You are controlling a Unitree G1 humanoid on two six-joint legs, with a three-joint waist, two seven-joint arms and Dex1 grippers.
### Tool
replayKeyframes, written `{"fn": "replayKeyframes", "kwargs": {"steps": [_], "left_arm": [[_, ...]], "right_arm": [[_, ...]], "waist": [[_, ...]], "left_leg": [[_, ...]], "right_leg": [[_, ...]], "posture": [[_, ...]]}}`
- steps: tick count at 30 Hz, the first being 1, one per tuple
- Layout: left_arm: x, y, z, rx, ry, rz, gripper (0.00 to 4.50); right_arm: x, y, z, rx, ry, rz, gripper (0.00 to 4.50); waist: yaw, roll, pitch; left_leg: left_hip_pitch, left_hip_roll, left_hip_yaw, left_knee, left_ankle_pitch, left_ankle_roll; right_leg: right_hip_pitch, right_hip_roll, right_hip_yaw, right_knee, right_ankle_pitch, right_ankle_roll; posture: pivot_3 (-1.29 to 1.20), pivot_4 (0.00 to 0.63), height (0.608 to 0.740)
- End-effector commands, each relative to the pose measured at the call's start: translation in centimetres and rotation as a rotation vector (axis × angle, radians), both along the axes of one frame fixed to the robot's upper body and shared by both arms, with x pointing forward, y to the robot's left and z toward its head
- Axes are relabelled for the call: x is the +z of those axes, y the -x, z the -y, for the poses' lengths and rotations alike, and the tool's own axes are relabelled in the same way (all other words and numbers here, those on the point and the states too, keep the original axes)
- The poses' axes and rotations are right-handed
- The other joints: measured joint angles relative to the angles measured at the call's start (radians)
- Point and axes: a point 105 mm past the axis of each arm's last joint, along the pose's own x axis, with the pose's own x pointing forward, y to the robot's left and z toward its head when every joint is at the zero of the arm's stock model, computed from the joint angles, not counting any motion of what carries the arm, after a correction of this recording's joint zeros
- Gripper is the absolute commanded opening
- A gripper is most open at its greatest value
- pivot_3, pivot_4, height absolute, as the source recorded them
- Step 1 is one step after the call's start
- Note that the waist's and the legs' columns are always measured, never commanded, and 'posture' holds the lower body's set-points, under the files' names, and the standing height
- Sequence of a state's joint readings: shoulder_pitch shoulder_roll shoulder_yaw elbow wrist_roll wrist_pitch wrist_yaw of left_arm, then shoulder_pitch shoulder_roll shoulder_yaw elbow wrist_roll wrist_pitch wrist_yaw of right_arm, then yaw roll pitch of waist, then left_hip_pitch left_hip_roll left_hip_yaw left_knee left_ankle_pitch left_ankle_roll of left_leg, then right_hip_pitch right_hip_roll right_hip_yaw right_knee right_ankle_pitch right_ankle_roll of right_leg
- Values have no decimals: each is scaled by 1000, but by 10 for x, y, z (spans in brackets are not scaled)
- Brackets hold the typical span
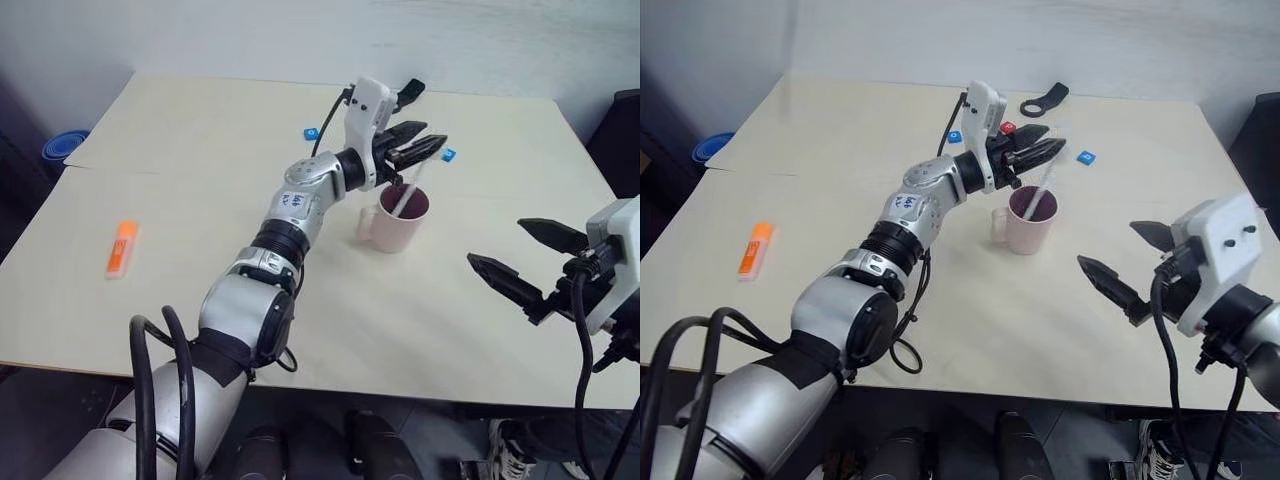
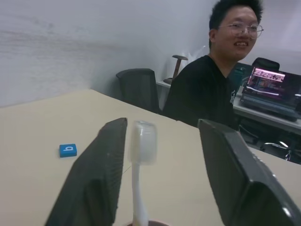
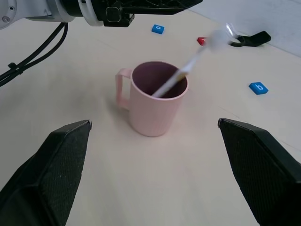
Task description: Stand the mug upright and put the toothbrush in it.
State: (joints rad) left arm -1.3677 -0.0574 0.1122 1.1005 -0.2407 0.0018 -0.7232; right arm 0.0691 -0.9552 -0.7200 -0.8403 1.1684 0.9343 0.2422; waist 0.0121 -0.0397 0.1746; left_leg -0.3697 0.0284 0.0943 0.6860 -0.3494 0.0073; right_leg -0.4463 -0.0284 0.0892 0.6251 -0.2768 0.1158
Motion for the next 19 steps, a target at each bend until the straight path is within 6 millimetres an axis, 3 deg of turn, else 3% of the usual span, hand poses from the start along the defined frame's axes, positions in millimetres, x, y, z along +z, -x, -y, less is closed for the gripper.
{"fn": "replayKeyframes", "kwargs": {"steps": [1,4,8,12,15,19], "left_arm": [[19,4,-14,-20,23,75,3637],[23,4,-48,-12,-12,100,4489],[8,20,-108,-34,-209,138,4489],[-18,60,-173,-95,-483,207,4489],[-32,81,-221,-30,-666,192,4489],[-41,97,-234,-5,-726,161,4489]], "right_arm": [[11,0,0,6,-2,57,4500],[7,-6,0,32,-3,32,4500],[-2,-10,4,86,18,-31,4500],[-16,-10,13,162,56,-135,4500],[-28,-10,24,220,69,-219,4500],[-33,-20,29,238,66,-232,4500]], "waist": [[-3,0,0],[-15,0,0],[-33,1,0],[-43,2,0],[-38,2,0],[-22,1,-1]], "left_leg": [[0,0,0,0,0,0],[1,1,0,0,0,0],[2,6,-1,0,1,-2],[1,7,0,-1,4,-8],[1,7,0,-1,4,-7],[1,2,-2,0,1,4]], "right_leg": [[0,0,0,0,0,0],[0,0,0,1,0,0],[0,1,0,4,0,0],[0,0,0,6,0,0],[0,-1,-2,4,0,-1],[2,-8,-5,2,0,0]], "posture": [[0,150,740],[0,150,740],[0,150,740],[0,150,740],[0,150,740],[0,150,740]]}}
